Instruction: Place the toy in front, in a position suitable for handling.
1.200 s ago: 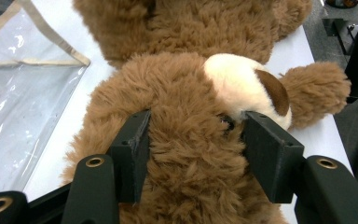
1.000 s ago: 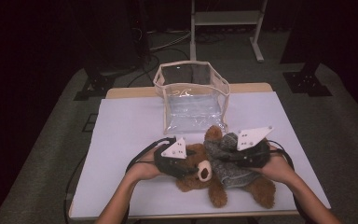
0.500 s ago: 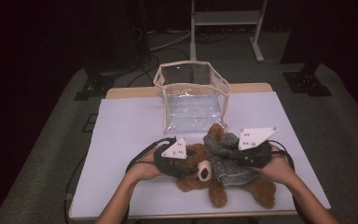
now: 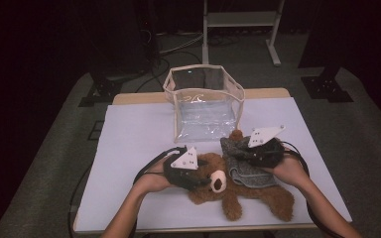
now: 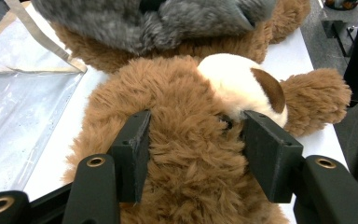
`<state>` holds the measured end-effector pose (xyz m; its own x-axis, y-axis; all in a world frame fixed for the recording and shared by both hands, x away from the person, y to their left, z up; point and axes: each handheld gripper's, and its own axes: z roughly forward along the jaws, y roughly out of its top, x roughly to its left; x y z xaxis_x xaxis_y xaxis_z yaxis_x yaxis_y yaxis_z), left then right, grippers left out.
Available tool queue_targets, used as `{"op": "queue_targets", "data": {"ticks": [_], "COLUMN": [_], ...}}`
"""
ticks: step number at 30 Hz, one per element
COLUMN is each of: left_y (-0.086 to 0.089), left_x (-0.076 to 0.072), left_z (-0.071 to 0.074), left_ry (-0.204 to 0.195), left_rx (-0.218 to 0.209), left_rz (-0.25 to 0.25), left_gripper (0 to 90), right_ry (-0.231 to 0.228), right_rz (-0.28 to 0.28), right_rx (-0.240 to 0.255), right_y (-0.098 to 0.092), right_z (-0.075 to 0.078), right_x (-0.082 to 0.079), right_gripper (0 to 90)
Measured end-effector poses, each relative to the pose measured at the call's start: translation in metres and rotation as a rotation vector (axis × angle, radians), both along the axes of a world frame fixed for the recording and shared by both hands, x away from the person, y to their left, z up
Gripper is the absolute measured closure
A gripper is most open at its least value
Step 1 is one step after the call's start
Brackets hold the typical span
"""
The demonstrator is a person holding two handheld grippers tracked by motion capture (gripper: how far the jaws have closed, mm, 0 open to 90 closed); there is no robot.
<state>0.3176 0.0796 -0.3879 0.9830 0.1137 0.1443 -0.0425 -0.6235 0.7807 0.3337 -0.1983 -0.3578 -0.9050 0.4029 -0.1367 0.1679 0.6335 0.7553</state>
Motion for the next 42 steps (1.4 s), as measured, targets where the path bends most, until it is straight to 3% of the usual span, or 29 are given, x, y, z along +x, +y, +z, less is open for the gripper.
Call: {"op": "queue_targets", "data": {"ticks": [4, 6, 10, 14, 18, 21, 24, 26, 32, 37, 40, 42], "left_y": [-0.002, -0.002, 0.000, -0.001, -0.006, -0.010, -0.014, -0.014, 0.003, 0.017, 0.012, 0.006], "left_x": [0.001, 0.000, 0.000, 0.000, 0.003, 0.003, 0.003, 0.003, 0.000, -0.004, -0.002, 0.000], "left_z": [0.001, 0.001, 0.001, -0.001, -0.001, 0.001, 0.001, 0.002, 0.014, 0.008, -0.004, -0.008], "left_ry": [-0.007, -0.007, -0.006, -0.002, -0.002, -0.013, -0.017, -0.020, -0.046, -0.040, -0.023, -0.022], "left_rx": [0.014, 0.014, 0.008, -0.003, -0.007, 0.005, -0.003, -0.007, 0.000, 0.037, 0.040, 0.034], "left_rz": [-0.008, -0.006, -0.003, -0.005, 0.005, 0.007, 0.004, 0.006, 0.022, 0.032, 0.037, 0.043], "left_gripper": [43.7, 43.6, 43.7, 43.8, 44.0, 43.9, 43.8, 43.4, 41.8, 44.1, 44.6, 44.6], "right_ry": [-0.037, -0.046, -0.014, 0.050, 0.060, 0.047, 0.035, 0.056, 0.049, 0.026, -0.007, -0.024], "right_rz": [0.041, 0.037, -0.001, -0.042, 0.019, 0.054, 0.034, 0.011, -0.022, -0.036, -0.026, 0.016], "right_rx": [0.017, -0.003, -0.041, 0.033, 0.064, 0.032, -0.003, 0.021, 0.045, 0.038, 0.045, 0.055], "right_y": [0.014, 0.021, 0.017, -0.002, -0.002, 0.001, -0.009, -0.022, -0.038, -0.036, -0.027, -0.014], "right_z": [0.010, 0.009, -0.004, -0.006, 0.000, -0.003, -0.008, -0.010, -0.011, -0.009, -0.003, 0.001], "right_x": [-0.008, -0.006, 0.005, 0.006, -0.017, -0.031, -0.036, -0.035, -0.034, -0.033, -0.039, -0.047], "right_gripper": [78.9, 78.9, 79.0, 78.9, 78.9, 78.8, 79.1, 79.2, 79.4, 79.3, 79.2, 79.2]}}
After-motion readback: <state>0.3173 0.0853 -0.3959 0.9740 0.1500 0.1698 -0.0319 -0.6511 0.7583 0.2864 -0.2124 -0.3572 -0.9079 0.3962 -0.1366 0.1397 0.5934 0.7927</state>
